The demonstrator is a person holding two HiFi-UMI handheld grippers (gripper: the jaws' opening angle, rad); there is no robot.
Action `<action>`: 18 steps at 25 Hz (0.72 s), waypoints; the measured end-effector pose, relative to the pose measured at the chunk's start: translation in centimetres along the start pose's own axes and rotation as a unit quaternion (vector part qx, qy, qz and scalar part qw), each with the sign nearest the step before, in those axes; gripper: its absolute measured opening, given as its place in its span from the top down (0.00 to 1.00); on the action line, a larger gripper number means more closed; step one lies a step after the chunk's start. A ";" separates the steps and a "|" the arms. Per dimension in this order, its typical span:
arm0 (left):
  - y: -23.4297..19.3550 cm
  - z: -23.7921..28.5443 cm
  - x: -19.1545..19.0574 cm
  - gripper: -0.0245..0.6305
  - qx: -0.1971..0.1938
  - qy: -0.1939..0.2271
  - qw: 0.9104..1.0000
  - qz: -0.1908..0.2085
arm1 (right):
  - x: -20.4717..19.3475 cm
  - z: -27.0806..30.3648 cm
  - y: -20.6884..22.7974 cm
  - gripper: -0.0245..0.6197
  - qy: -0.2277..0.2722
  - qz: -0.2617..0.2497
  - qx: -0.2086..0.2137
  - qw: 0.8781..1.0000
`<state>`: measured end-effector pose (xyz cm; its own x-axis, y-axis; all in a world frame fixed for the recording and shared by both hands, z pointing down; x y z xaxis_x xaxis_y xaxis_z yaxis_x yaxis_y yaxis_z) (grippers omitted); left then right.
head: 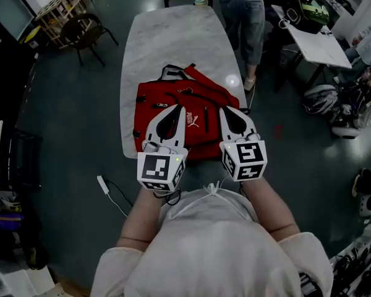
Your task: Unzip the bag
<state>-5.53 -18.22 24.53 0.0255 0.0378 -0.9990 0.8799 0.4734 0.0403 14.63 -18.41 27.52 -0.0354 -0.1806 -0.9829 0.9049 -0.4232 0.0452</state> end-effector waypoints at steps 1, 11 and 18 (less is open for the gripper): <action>0.0 0.0 0.1 0.93 -0.001 0.001 1.000 -0.001 | 0.0 0.0 -0.1 0.92 -0.001 -0.001 0.001 1.000; 0.3 -0.1 -0.3 0.93 0.004 -0.002 1.000 -0.012 | -0.1 -0.3 -0.5 0.92 -0.004 -0.009 0.010 1.000; 0.8 0.0 -0.5 0.93 0.003 -0.004 1.000 -0.013 | -0.4 -0.5 -0.5 0.92 -0.003 -0.008 0.017 1.000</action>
<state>-4.89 -17.86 25.09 0.0062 0.0194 -0.9998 0.8830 0.4691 0.0146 14.38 -17.64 27.79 -0.0517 -0.1786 -0.9826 0.8896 -0.4553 0.0360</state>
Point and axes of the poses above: the fingertips, and each gripper's own axes: z forward along the fingers, y to its right, x out of its top, the point moved 10 cm from there along -z, backward along the fingers, and after that the axes turned 3 degrees about x, right-handed, at the moved point
